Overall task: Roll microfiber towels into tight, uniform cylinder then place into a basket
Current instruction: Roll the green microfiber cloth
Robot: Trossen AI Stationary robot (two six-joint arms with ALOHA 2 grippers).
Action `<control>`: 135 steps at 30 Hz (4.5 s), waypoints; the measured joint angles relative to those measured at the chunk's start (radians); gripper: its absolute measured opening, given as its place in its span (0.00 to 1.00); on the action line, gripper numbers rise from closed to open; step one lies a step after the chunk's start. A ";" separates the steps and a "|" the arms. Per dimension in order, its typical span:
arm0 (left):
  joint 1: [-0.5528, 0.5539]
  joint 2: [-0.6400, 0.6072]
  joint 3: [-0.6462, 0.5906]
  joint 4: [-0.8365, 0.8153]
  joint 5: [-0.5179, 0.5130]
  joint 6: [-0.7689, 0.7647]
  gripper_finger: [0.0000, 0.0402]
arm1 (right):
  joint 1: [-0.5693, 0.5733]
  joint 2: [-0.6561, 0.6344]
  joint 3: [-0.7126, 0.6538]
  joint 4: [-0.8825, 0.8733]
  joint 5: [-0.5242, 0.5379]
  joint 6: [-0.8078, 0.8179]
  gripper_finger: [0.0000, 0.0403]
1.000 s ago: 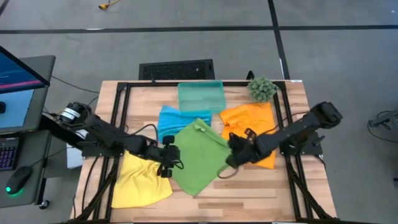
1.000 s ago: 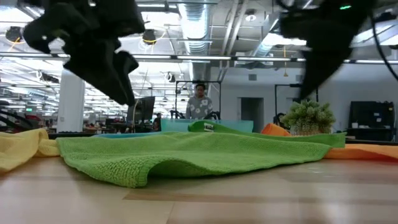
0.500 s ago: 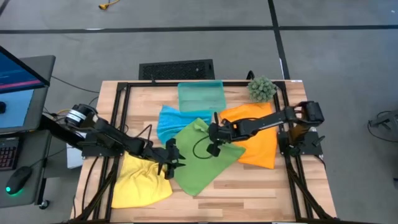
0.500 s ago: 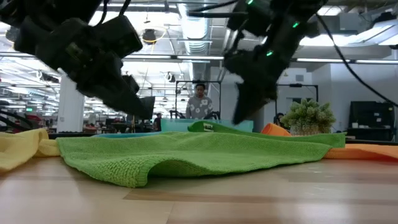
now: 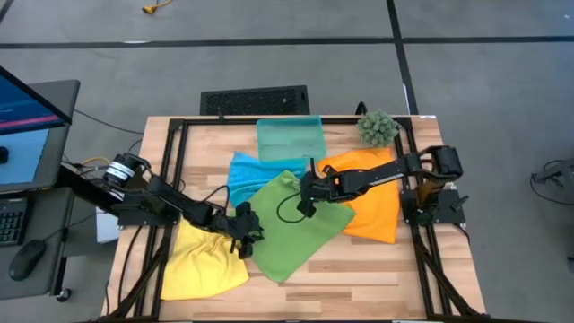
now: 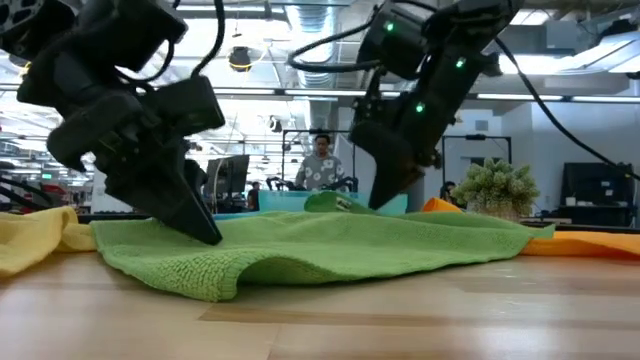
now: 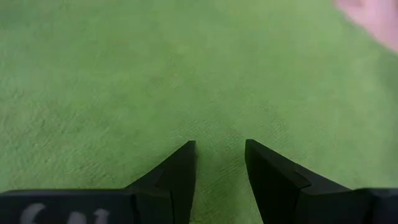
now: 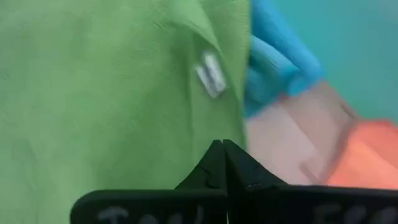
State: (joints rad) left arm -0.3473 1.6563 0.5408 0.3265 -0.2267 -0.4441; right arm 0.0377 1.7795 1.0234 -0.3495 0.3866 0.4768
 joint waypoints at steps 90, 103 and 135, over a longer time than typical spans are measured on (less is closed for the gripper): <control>-0.167 -0.396 -0.002 -0.367 -0.022 -0.033 0.33 | 0.250 -0.175 -0.016 -0.123 -0.022 -0.240 0.02; -0.291 -0.191 0.000 -0.042 -0.128 -0.051 0.33 | 0.463 -0.075 -0.163 0.037 0.039 -0.059 0.01; -0.193 0.033 0.040 -0.024 -0.085 -0.060 0.33 | 0.612 -0.012 -0.167 0.072 -0.094 0.389 0.01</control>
State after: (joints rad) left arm -0.5407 1.6897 0.5808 0.3023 -0.3113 -0.5045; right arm 0.6492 1.7678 0.8560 -0.2777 0.2930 0.8657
